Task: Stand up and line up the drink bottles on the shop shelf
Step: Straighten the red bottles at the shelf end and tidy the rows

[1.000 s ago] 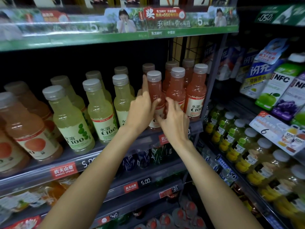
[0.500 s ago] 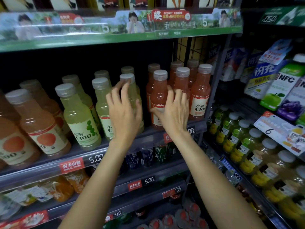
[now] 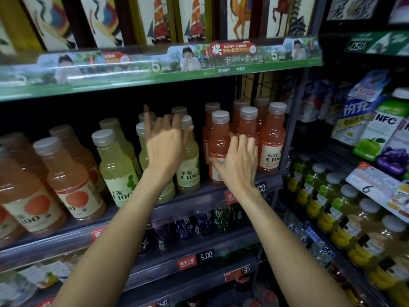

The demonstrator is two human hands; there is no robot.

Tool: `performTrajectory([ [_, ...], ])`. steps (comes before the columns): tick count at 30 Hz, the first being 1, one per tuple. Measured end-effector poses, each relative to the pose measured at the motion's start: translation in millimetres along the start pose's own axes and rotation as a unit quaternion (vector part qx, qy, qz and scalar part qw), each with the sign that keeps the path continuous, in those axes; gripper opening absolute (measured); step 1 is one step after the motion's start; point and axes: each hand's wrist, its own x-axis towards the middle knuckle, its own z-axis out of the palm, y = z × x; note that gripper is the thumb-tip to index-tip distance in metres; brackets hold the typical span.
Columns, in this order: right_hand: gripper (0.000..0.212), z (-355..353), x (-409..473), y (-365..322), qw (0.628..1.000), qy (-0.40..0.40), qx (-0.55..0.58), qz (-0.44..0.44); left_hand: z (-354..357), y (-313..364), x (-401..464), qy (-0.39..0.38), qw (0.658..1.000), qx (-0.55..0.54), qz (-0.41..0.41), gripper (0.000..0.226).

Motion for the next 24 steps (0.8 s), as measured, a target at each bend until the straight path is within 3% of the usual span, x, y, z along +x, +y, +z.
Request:
performTrajectory([
  [12,0.075,0,0,0,1.000,0.001,-0.001,0.002,-3,2,-2,-0.025,0.999,-0.034,0.005,0.052],
  [20,0.075,-3,0,6,1.000,-0.004,-0.002,-0.008,0,6,-4,-0.003,0.999,-0.044,0.002,0.043],
  [24,0.071,-7,-2,10,0.998,-0.028,0.050,-0.011,-3,8,-12,0.019,0.997,-0.071,-0.006,0.043],
])
